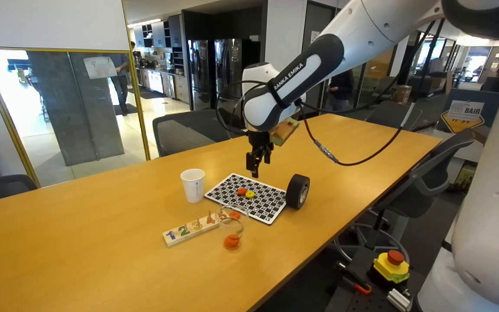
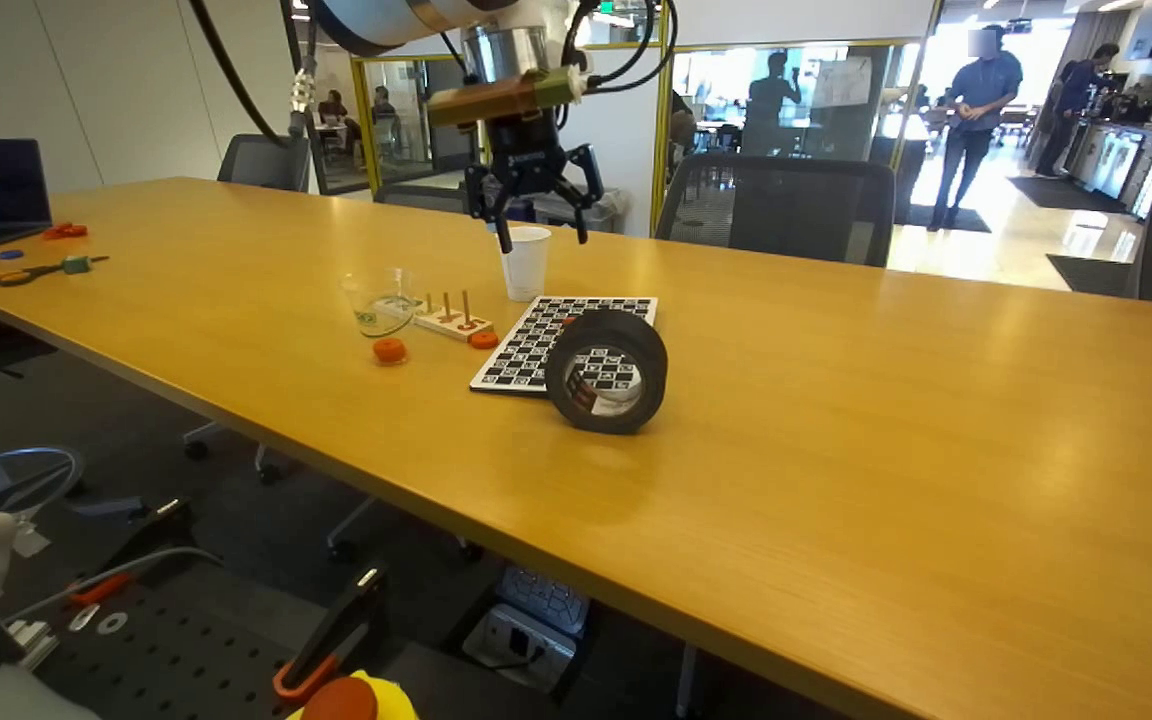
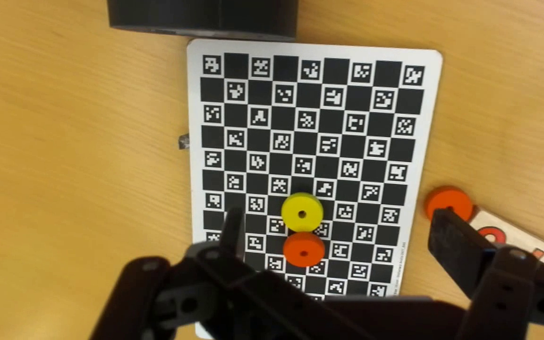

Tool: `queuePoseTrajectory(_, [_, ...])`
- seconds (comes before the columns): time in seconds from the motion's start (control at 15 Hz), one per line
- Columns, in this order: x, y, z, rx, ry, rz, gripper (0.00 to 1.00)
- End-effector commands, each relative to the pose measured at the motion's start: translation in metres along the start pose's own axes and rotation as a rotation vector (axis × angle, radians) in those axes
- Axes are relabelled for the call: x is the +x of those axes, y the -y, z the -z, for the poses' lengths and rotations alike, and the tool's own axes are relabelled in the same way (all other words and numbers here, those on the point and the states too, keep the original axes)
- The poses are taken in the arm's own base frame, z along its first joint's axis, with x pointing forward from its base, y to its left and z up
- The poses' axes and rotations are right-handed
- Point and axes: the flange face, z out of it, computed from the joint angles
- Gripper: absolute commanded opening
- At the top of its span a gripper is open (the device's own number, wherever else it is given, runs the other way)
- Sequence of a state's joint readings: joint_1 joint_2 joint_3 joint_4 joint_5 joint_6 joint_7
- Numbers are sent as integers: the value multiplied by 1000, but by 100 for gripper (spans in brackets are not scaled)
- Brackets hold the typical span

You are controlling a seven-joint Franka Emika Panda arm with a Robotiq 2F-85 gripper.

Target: Pick up the orange objects from the table and put them in the colorless cup, then pick up the yellow objects and put them in the white cup

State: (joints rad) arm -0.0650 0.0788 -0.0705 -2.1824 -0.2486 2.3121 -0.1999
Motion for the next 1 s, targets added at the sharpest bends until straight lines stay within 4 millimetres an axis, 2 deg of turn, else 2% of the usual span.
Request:
queuePoseTrajectory(0.0, [34,-19,-19,-38,17,16,100])
queuePoseTrajectory(0.53, [91,-31,-82,-58,112,42,100])
queuePoseTrajectory(0.93, [116,-35,-100,-33,145,38,100])
